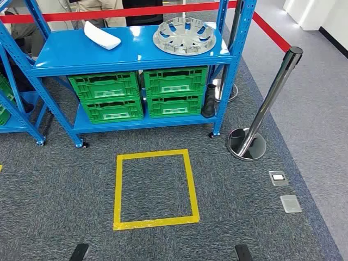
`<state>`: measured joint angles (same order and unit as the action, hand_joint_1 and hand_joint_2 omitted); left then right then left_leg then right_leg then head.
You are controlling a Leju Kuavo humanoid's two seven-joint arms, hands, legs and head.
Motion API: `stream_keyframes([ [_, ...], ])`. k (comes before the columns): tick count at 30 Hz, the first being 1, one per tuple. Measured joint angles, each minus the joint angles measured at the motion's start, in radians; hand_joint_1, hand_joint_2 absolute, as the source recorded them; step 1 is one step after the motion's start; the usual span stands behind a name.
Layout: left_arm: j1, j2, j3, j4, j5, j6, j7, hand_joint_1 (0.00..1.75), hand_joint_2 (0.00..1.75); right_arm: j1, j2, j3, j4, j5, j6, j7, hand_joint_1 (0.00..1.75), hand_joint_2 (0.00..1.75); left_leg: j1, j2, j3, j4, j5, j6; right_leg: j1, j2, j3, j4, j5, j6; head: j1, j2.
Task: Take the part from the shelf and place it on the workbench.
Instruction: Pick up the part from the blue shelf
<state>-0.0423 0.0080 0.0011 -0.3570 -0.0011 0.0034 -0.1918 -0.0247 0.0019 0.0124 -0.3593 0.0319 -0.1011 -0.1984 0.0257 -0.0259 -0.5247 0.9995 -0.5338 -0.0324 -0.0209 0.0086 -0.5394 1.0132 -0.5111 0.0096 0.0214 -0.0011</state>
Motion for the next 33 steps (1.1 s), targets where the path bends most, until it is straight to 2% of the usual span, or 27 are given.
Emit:
stream_keyframes([
  [2,-0.016,0.000,0.000,0.006,0.000,0.002,-0.020,1.75,0.00,-0.014,0.002,0.002,0.004,0.004,-0.012,-0.021,1.75,0.00,0.000,0.000,0.000,0.000,0.000,0.000,0.000,0.000,0.000,0.000,0.000,0.000,0.000,0.000],
  [6,-0.076,0.000,0.000,0.028,-0.002,0.011,-0.098,0.00,0.00,-0.068,0.011,0.010,0.021,0.020,-0.058,-0.104,0.02,0.00,0.000,0.000,0.000,0.000,0.000,0.000,0.000,0.000,0.000,0.000,0.000,0.000,0.000,0.000],
  [12,-0.152,-0.001,0.002,0.061,0.001,0.029,-0.173,0.00,0.00,-0.140,0.024,0.009,0.040,0.029,-0.135,-0.233,0.00,0.00,0.000,0.000,0.000,0.000,0.000,0.000,0.000,0.000,0.000,0.000,0.001,0.000,0.000,0.000],
  [16,-0.170,-0.003,0.010,0.074,-0.001,0.104,-0.178,0.00,0.00,-0.170,0.031,-0.010,0.041,0.000,-0.220,-0.317,0.00,0.00,0.000,0.000,-0.001,0.000,0.000,0.000,0.000,0.000,-0.001,0.000,0.001,0.000,0.000,0.000],
  [23,-0.166,-0.004,0.052,0.086,0.031,0.134,-0.155,0.00,0.00,-0.198,0.040,-0.050,-0.037,-0.031,-0.258,-0.477,0.00,0.00,0.000,0.000,-0.001,0.000,0.000,0.000,0.000,0.001,-0.001,0.000,0.001,0.000,0.000,0.000],
  [26,-0.158,-0.003,0.068,0.090,0.037,0.105,-0.116,0.00,0.00,-0.198,0.042,-0.049,-0.124,-0.026,-0.284,-0.490,0.00,0.00,0.000,0.001,-0.001,0.000,0.000,0.000,0.000,0.001,-0.001,0.000,0.001,0.000,0.000,0.000],
  [33,-0.142,0.005,0.090,0.094,0.042,0.035,-0.095,0.00,0.00,-0.162,0.042,-0.022,-0.402,-0.022,-0.301,-0.459,0.00,0.00,0.000,0.001,-0.001,0.001,0.000,0.000,0.000,0.001,-0.001,0.000,0.001,0.000,0.000,0.000],
])
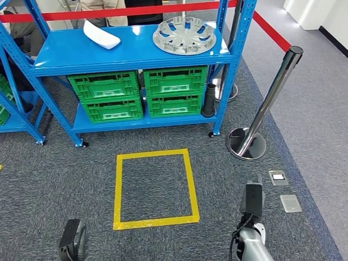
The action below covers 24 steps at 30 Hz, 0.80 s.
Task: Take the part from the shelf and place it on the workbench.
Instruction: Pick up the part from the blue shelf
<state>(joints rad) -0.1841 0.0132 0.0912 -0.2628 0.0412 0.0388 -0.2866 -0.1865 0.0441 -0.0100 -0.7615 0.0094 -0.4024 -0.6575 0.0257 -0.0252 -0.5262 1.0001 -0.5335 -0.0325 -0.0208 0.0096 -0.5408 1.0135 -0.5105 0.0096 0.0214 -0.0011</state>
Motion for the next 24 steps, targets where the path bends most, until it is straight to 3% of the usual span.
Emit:
stream_keyframes([
  [14,0.028,0.020,0.006,0.010,-0.023,-0.018,0.012,0.00,0.00,0.071,-0.030,0.060,-0.415,0.027,-0.058,0.005,0.00,0.00,0.000,0.000,0.000,0.000,0.000,0.000,0.000,0.000,0.000,0.000,0.000,0.000,0.000,0.000],
  [22,0.032,0.023,0.025,0.013,-0.016,-0.002,-0.007,0.00,0.00,0.095,-0.047,0.104,-0.525,0.072,-0.097,-0.013,0.00,0.00,0.000,0.000,0.000,0.000,0.000,0.000,0.000,0.000,0.000,0.000,0.000,0.000,0.000,0.000],
  [24,0.031,0.025,0.029,0.013,-0.013,0.000,-0.010,0.00,0.00,0.094,-0.051,0.116,-0.534,0.078,-0.095,-0.013,0.00,0.00,-0.003,0.000,-0.001,0.002,0.000,0.007,-0.005,0.000,0.000,-0.007,0.005,0.005,-0.001,0.000],
])
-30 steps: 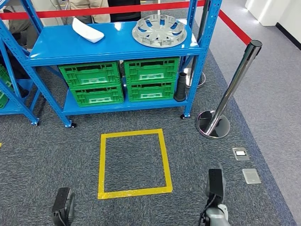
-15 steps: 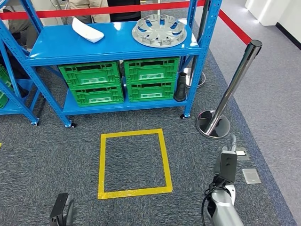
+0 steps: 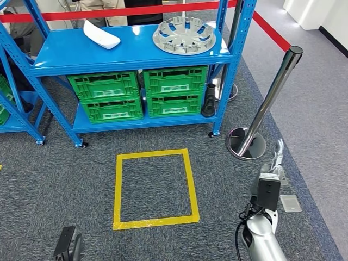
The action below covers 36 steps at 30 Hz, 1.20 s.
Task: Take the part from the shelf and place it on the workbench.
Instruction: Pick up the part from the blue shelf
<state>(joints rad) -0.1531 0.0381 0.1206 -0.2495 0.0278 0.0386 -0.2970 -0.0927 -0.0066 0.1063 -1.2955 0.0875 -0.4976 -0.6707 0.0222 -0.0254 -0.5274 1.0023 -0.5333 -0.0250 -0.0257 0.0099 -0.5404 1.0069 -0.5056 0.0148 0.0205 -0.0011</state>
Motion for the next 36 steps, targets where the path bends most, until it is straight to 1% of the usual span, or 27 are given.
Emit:
stream_keyframes([
  [2,-0.002,0.002,0.004,0.000,0.003,0.005,-0.007,0.00,0.00,-0.003,-0.004,0.013,-0.006,0.007,0.004,0.001,0.00,0.00,0.000,0.002,0.010,-0.023,0.013,0.012,-0.002,0.001,0.005,-0.014,0.006,0.008,-0.002,0.000],
  [3,-0.004,0.002,0.006,0.000,0.004,0.008,-0.011,0.00,0.00,-0.006,-0.007,0.021,-0.007,0.011,0.007,0.002,0.00,0.00,0.002,0.005,0.019,-0.042,0.022,0.017,-0.001,0.000,0.001,-0.009,0.000,0.009,-0.002,0.000],
  [4,-0.005,0.002,0.009,0.000,0.004,0.011,-0.014,0.00,0.00,-0.011,-0.010,0.029,-0.008,0.014,0.009,0.004,0.00,0.00,0.005,0.008,0.027,-0.060,0.031,0.019,0.000,-0.001,-0.012,0.017,-0.017,0.010,-0.001,0.000],
  [6,-0.006,0.002,0.015,0.000,0.004,0.016,-0.017,0.00,0.00,-0.017,-0.014,0.044,-0.005,0.017,0.012,0.007,0.00,0.00,0.009,0.012,0.033,-0.072,0.036,0.021,0.000,-0.003,-0.072,0.130,-0.069,0.011,0.002,0.000],
  [7,-0.006,0.002,0.017,0.000,0.003,0.019,-0.018,0.00,0.00,-0.017,-0.015,0.050,-0.003,0.017,0.014,0.009,0.00,0.00,0.010,0.013,0.032,-0.070,0.034,0.020,-0.002,-0.003,-0.105,0.191,-0.087,0.013,0.003,0.000],
  [8,-0.006,0.002,0.019,0.000,0.003,0.024,-0.018,0.00,0.00,-0.016,-0.015,0.056,-0.001,0.017,0.015,0.011,0.00,0.00,0.013,0.013,0.032,-0.067,0.031,0.017,-0.004,-0.004,-0.127,0.227,-0.087,0.017,0.003,0.000],
  [9,-0.005,0.002,0.021,0.000,0.002,0.029,-0.018,0.00,0.00,-0.015,-0.016,0.060,0.001,0.017,0.016,0.013,0.00,0.00,0.016,0.012,0.033,-0.061,0.026,0.013,-0.006,-0.004,-0.134,0.228,-0.069,0.021,0.003,0.000],
  [11,-0.005,0.002,0.023,0.000,0.002,0.039,-0.019,0.00,0.00,-0.016,-0.016,0.068,0.005,0.017,0.018,0.014,0.00,0.00,0.026,0.010,0.032,-0.041,0.008,-0.004,-0.014,-0.005,-0.105,0.140,0.000,0.032,0.003,0.000],
  [12,-0.006,0.003,0.024,0.000,0.001,0.043,-0.020,0.00,0.00,-0.018,-0.016,0.071,0.007,0.017,0.018,0.015,0.00,0.00,0.028,0.010,0.029,-0.026,-0.003,-0.015,-0.015,-0.004,-0.087,0.093,0.022,0.036,0.007,0.000],
  [13,-0.007,0.004,0.025,0.000,0.001,0.046,-0.021,0.00,0.00,-0.017,-0.015,0.075,0.009,0.018,0.018,0.016,0.00,0.00,0.028,0.010,0.024,-0.013,-0.012,-0.024,-0.015,-0.003,-0.076,0.062,0.030,0.031,0.008,0.000],
  [14,-0.008,0.004,0.026,0.000,0.000,0.049,-0.023,0.00,0.00,-0.016,-0.014,0.079,0.011,0.019,0.018,0.017,0.00,0.00,0.026,0.010,0.018,-0.003,-0.018,-0.032,-0.014,-0.002,-0.074,0.053,0.024,0.023,0.007,0.000],
  [16,-0.009,0.003,0.027,0.000,-0.002,0.051,-0.024,0.00,0.00,-0.014,-0.014,0.083,0.013,0.020,0.015,0.019,0.00,0.00,0.026,0.009,0.012,0.003,-0.020,-0.041,-0.012,-0.001,-0.080,0.060,0.011,-0.001,0.002,0.000],
  [18,-0.011,0.001,0.027,0.000,-0.006,0.051,-0.024,0.00,0.00,-0.016,-0.014,0.085,0.013,0.024,0.013,0.021,0.00,0.00,0.029,0.012,0.008,0.018,-0.030,-0.046,-0.012,-0.002,-0.078,0.061,0.006,-0.015,-0.003,0.000],
  [19,-0.013,0.001,0.027,0.000,-0.009,0.051,-0.023,0.00,0.00,-0.016,-0.013,0.085,0.012,0.027,0.012,0.023,0.00,0.00,0.028,0.014,-0.007,0.050,-0.047,-0.047,-0.012,-0.003,-0.074,0.060,0.004,-0.022,-0.005,0.000],
  [20,-0.014,0.001,0.028,0.000,-0.010,0.051,-0.022,0.00,0.00,-0.016,-0.012,0.085,0.012,0.032,0.011,0.025,0.00,0.00,0.026,0.016,-0.033,0.104,-0.071,-0.046,-0.010,-0.005,-0.070,0.058,0.002,-0.028,-0.007,0.000],
  [22,-0.015,0.001,0.030,0.000,-0.010,0.052,-0.021,0.00,0.00,-0.016,-0.008,0.086,0.012,0.038,0.010,0.028,0.00,0.00,0.019,0.017,-0.109,0.244,-0.122,-0.041,-0.005,-0.007,-0.063,0.055,-0.002,-0.036,-0.009,0.000],
  [23,-0.014,0.001,0.032,0.000,-0.008,0.053,-0.020,0.00,0.00,-0.016,-0.006,0.086,0.014,0.041,0.010,0.029,0.00,0.00,0.016,0.017,-0.139,0.292,-0.129,-0.037,-0.001,-0.008,-0.060,0.055,-0.005,-0.039,-0.009,0.000],
  [24,-0.014,0.001,0.035,0.000,-0.005,0.053,-0.022,0.00,0.00,-0.017,-0.003,0.086,0.015,0.043,0.012,0.031,0.00,0.00,0.013,0.017,-0.155,0.305,-0.114,-0.031,0.002,-0.007,-0.055,0.054,-0.008,-0.041,-0.009,0.000],
  [25,-0.013,0.001,0.039,0.000,-0.002,0.053,-0.025,0.00,0.00,-0.020,0.000,0.087,0.016,0.046,0.015,0.033,0.00,0.00,0.009,0.017,-0.152,0.279,-0.080,-0.023,0.005,-0.005,-0.049,0.054,-0.011,-0.042,-0.009,0.000],
  [27,-0.013,0.001,0.049,0.000,0.005,0.052,-0.035,0.00,0.00,-0.029,0.007,0.088,0.017,0.052,0.026,0.048,0.00,0.00,-0.001,0.018,-0.115,0.165,0.005,-0.002,0.010,-0.003,-0.036,0.052,-0.019,-0.039,-0.009,0.000],
  [28,-0.013,0.001,0.054,0.000,0.009,0.052,-0.042,0.00,0.00,-0.034,0.009,0.089,0.016,0.057,0.032,0.059,0.00,0.00,-0.006,0.018,-0.098,0.116,0.032,0.006,0.012,-0.001,-0.033,0.051,-0.021,-0.036,-0.009,0.000],
  [29,-0.012,0.001,0.058,0.000,0.012,0.052,-0.048,0.00,0.00,-0.038,0.011,0.090,0.016,0.062,0.038,0.072,0.00,0.00,-0.010,0.018,-0.088,0.085,0.043,0.013,0.012,-0.001,-0.032,0.049,-0.022,-0.031,-0.009,0.000],
  [31,-0.011,-0.001,0.068,0.000,0.017,0.051,-0.058,0.00,0.00,-0.041,0.012,0.090,0.014,0.073,0.046,0.094,0.00,0.00,-0.015,0.018,-0.083,0.061,0.036,0.021,0.013,-0.002,-0.035,0.042,-0.019,-0.018,-0.011,0.000],
  [33,-0.010,-0.004,0.074,0.000,0.015,0.050,-0.064,0.00,0.00,-0.042,0.011,0.088,0.006,0.079,0.050,0.103,0.00,0.00,-0.011,0.018,-0.074,0.037,0.029,0.029,0.013,-0.005,-0.038,0.043,-0.025,-0.004,-0.010,0.000],
  [34,-0.009,-0.006,0.074,-0.001,0.013,0.050,-0.066,0.00,0.00,-0.043,0.009,0.088,0.001,0.081,0.050,0.103,0.00,0.00,-0.008,0.018,-0.068,0.027,0.028,0.033,0.014,-0.006,-0.047,0.061,-0.037,0.001,-0.010,0.000],
  [35,-0.009,-0.008,0.075,-0.001,0.011,0.050,-0.066,0.00,0.00,-0.042,0.008,0.087,-0.002,0.082,0.050,0.104,0.00,0.00,-0.006,0.018,-0.064,0.021,0.028,0.036,0.014,-0.006,-0.066,0.100,-0.057,0.004,-0.009,0.000],
  [36,-0.009,-0.010,0.076,-0.001,0.010,0.050,-0.066,0.00,0.00,-0.040,0.007,0.086,-0.003,0.083,0.050,0.103,0.00,0.00,-0.007,0.018,-0.061,0.019,0.027,0.039,0.014,-0.006,-0.096,0.158,-0.082,0.007,-0.009,0.000],
])
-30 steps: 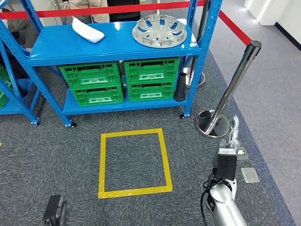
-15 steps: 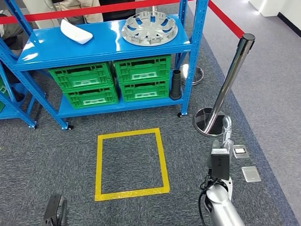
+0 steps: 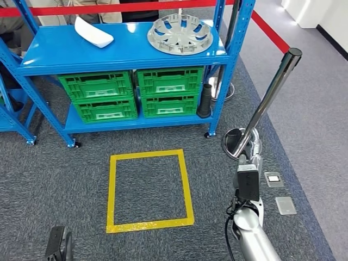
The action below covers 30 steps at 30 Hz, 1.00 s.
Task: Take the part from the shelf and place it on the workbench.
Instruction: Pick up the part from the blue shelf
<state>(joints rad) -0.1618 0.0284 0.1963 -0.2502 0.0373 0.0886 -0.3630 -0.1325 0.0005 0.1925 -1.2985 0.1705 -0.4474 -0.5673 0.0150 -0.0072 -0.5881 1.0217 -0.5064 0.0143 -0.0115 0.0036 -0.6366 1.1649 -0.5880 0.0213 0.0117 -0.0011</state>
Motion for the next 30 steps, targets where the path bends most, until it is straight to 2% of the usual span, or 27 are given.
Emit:
stream_keyframes([
  [1,0.000,-0.001,0.001,0.000,0.000,0.000,0.000,0.00,0.00,0.005,-0.001,-0.001,0.000,0.000,-0.001,0.000,0.00,0.00,-0.001,0.000,0.002,0.000,-0.002,0.004,0.000,0.000,-0.036,0.066,-0.023,0.001,0.000,0.000],
  [2,0.000,-0.002,0.003,0.000,-0.001,0.000,0.001,0.00,0.00,0.011,-0.002,-0.002,0.000,0.002,-0.002,-0.001,0.00,0.00,-0.003,0.000,0.004,0.001,-0.005,0.006,0.000,0.000,-0.068,0.119,-0.034,0.002,0.000,0.000],
  [3,0.001,-0.003,0.004,0.000,-0.001,0.000,0.000,0.00,0.00,0.017,-0.003,-0.003,-0.001,0.005,-0.004,-0.003,0.00,0.00,-0.006,0.000,0.008,0.002,-0.009,0.008,0.001,0.000,-0.086,0.141,-0.027,0.001,0.000,0.000],
  [4,0.002,-0.003,0.006,0.000,-0.001,0.000,-0.001,0.00,0.00,0.021,-0.004,-0.004,-0.001,0.010,-0.005,-0.004,0.00,0.00,-0.008,-0.001,0.013,0.003,-0.014,0.009,0.002,0.000,-0.086,0.125,0.000,-0.002,0.000,0.000],
  [6,0.005,-0.003,0.012,0.000,0.002,0.002,-0.007,0.00,0.00,0.025,-0.005,-0.007,-0.003,0.021,-0.006,-0.006,0.00,0.00,-0.012,-0.002,0.027,0.004,-0.024,0.007,0.006,0.002,-0.039,0.008,0.079,-0.014,0.000,0.000],
  [7,0.006,-0.003,0.017,0.000,0.005,0.002,-0.012,0.00,0.00,0.025,-0.005,-0.008,-0.003,0.025,-0.004,-0.007,0.00,0.00,-0.014,-0.002,0.033,0.004,-0.030,0.004,0.009,0.003,-0.013,-0.050,0.105,-0.021,-0.002,0.000],
  [8,0.007,-0.003,0.022,0.000,0.008,0.003,-0.017,0.00,0.00,0.025,-0.004,-0.008,-0.004,0.028,-0.001,-0.007,0.00,0.00,-0.015,-0.003,0.036,0.005,-0.033,0.000,0.011,0.005,0.008,-0.092,0.115,-0.027,-0.004,0.000],
  [10,0.012,-0.002,0.033,0.001,0.014,0.003,-0.030,0.00,0.00,0.025,-0.004,-0.009,-0.005,0.032,0.006,-0.008,0.00,0.00,-0.014,-0.005,0.037,0.001,-0.036,-0.009,0.016,0.004,0.023,-0.118,0.108,-0.034,-0.007,0.000],
  [13,0.023,0.000,0.049,0.000,0.023,0.003,-0.050,0.00,0.00,0.021,-0.003,-0.008,-0.008,0.040,0.017,-0.011,0.00,0.00,-0.013,-0.006,0.038,0.012,-0.051,-0.025,0.008,-0.002,0.044,-0.144,0.105,-0.044,-0.009,0.000],
  [15,0.026,0.004,0.061,0.000,0.034,0.003,-0.064,0.00,0.00,0.014,-0.001,-0.004,-0.006,0.042,0.026,-0.017,0.00,0.00,-0.010,-0.004,-0.004,0.100,-0.089,-0.037,0.002,-0.008,0.063,-0.157,0.100,-0.049,-0.012,0.000],
  [17,0.031,0.007,0.077,0.000,0.042,0.002,-0.075,0.00,0.00,0.006,0.001,0.001,0.004,0.041,0.034,-0.023,0.00,0.00,-0.004,-0.003,-0.079,0.225,-0.122,-0.047,-0.001,-0.011,0.078,-0.159,0.088,-0.050,-0.013,0.000],
  [18,0.034,0.007,0.083,0.000,0.043,0.001,-0.078,0.00,0.00,0.004,0.001,0.003,0.010,0.040,0.034,-0.025,0.00,0.00,-0.001,-0.003,-0.106,0.257,-0.116,-0.051,-0.003,-0.012,0.087,-0.159,0.080,-0.047,-0.013,0.000],
  [19,0.037,0.008,0.088,0.000,0.040,-0.001,-0.080,0.00,0.00,0.003,0.001,0.004,0.014,0.040,0.030,-0.025,0.00,0.00,0.002,-0.002,-0.115,0.253,-0.090,-0.054,-0.005,-0.012,0.098,-0.159,0.071,-0.044,-0.013,0.000],
  [21,0.039,0.008,0.092,0.000,0.028,-0.010,-0.081,0.00,0.00,0.004,0.000,0.005,0.016,0.040,0.009,-0.022,0.00,0.00,0.009,0.001,-0.084,0.149,-0.002,-0.059,-0.010,-0.014,0.126,-0.159,0.050,-0.034,-0.013,0.000],
  [22,0.039,0.007,0.093,0.001,0.020,-0.015,-0.079,0.00,0.00,0.005,-0.001,0.005,0.016,0.040,-0.003,-0.019,0.00,0.00,0.009,0.004,-0.063,0.094,0.030,-0.061,-0.010,-0.014,0.137,-0.160,0.041,-0.027,-0.015,0.000],
  [23,0.037,0.006,0.093,0.001,0.013,-0.018,-0.077,0.00,0.00,0.008,-0.003,0.004,0.013,0.041,-0.015,-0.016,0.00,0.00,0.008,0.005,-0.044,0.048,0.041,-0.056,-0.010,-0.015,0.144,-0.161,0.033,-0.019,-0.018,0.000],
  [24,0.035,0.006,0.093,0.001,0.005,-0.020,-0.073,0.00,0.00,0.013,-0.006,0.004,0.007,0.041,-0.026,-0.011,0.00,0.00,0.006,0.006,-0.035,0.027,0.035,-0.050,-0.008,-0.016,0.148,-0.164,0.029,-0.012,-0.020,0.000],
  [27,0.031,0.005,0.092,0.000,-0.019,-0.020,-0.061,0.00,0.00,0.036,-0.012,0.002,-0.018,0.042,-0.054,0.003,0.00,0.00,0.005,0.001,-0.021,0.010,0.007,-0.021,-0.008,-0.016,0.155,-0.163,0.027,0.005,-0.019,0.000],
  [28,0.029,0.005,0.091,-0.001,-0.025,-0.020,-0.058,0.00,0.00,0.044,-0.013,0.000,-0.028,0.044,-0.062,0.007,0.00,0.00,0.006,-0.002,-0.010,0.006,0.001,-0.013,-0.008,-0.015,0.147,-0.140,0.025,0.009,-0.018,0.000],
  [29,0.026,0.005,0.091,-0.001,-0.029,-0.020,-0.054,0.00,0.00,0.052,-0.014,-0.002,-0.038,0.047,-0.068,0.012,0.00,0.00,0.006,-0.005,0.002,0.001,-0.004,-0.005,-0.008,-0.014,0.126,-0.098,0.019,0.011,-0.016,0.000],
  [30,0.022,0.005,0.090,-0.002,-0.033,-0.020,-0.049,0.00,0.00,0.063,-0.015,-0.005,-0.048,0.049,-0.072,0.016,0.00,0.00,0.006,-0.008,0.015,-0.004,-0.011,0.001,-0.007,-0.013,0.089,-0.035,0.005,0.012,-0.015,0.000],
])
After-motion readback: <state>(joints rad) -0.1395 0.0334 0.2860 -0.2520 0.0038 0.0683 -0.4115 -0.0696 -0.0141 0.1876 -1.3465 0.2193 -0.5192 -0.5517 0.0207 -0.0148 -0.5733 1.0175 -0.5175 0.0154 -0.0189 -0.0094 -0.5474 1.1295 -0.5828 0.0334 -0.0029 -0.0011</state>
